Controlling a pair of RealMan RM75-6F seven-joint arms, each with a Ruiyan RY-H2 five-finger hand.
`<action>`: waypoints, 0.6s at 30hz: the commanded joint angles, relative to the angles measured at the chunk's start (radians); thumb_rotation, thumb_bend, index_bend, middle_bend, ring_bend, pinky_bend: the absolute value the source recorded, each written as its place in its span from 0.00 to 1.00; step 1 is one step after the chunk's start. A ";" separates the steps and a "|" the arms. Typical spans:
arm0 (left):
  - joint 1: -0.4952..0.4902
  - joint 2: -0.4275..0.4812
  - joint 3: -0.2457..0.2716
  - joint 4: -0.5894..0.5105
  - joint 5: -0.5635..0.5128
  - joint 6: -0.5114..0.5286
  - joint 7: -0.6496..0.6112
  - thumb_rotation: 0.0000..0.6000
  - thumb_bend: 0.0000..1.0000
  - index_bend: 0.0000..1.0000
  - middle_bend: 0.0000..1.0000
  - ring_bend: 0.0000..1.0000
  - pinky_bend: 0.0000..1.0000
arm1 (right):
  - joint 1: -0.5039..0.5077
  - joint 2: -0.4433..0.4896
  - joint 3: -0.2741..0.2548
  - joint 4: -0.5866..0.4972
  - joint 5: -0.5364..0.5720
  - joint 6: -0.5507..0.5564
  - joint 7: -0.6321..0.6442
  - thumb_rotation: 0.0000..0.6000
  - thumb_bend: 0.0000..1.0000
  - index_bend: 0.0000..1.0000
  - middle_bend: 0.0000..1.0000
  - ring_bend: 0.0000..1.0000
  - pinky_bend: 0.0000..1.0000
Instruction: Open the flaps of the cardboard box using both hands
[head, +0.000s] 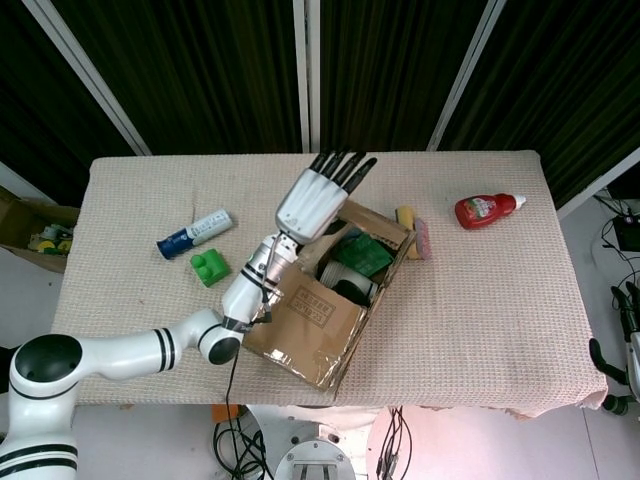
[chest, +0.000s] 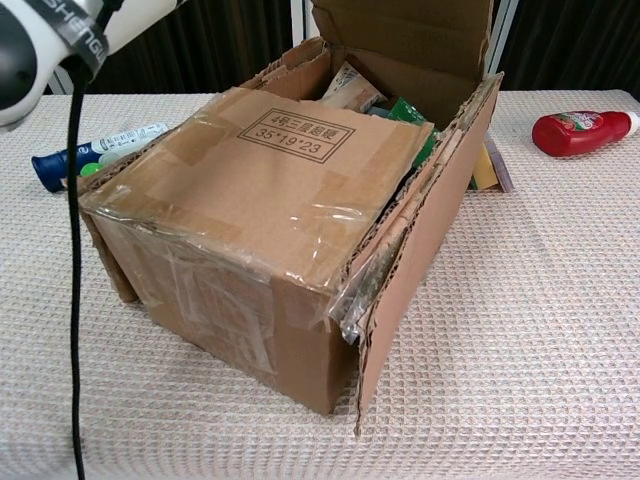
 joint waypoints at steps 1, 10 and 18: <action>-0.037 -0.020 -0.035 0.018 -0.040 0.010 0.018 0.83 0.25 0.07 0.11 0.08 0.18 | 0.000 0.001 0.000 0.002 -0.001 0.000 0.003 1.00 0.39 0.00 0.00 0.00 0.00; -0.198 -0.189 -0.120 0.287 -0.104 0.029 -0.054 0.84 0.25 0.06 0.10 0.09 0.18 | 0.003 -0.011 0.002 0.015 -0.003 -0.003 0.029 1.00 0.39 0.00 0.00 0.00 0.00; -0.336 -0.298 -0.107 0.540 -0.100 -0.017 -0.075 0.84 0.24 0.06 0.10 0.09 0.18 | 0.005 -0.007 0.009 0.047 0.007 -0.015 0.079 1.00 0.39 0.00 0.00 0.00 0.00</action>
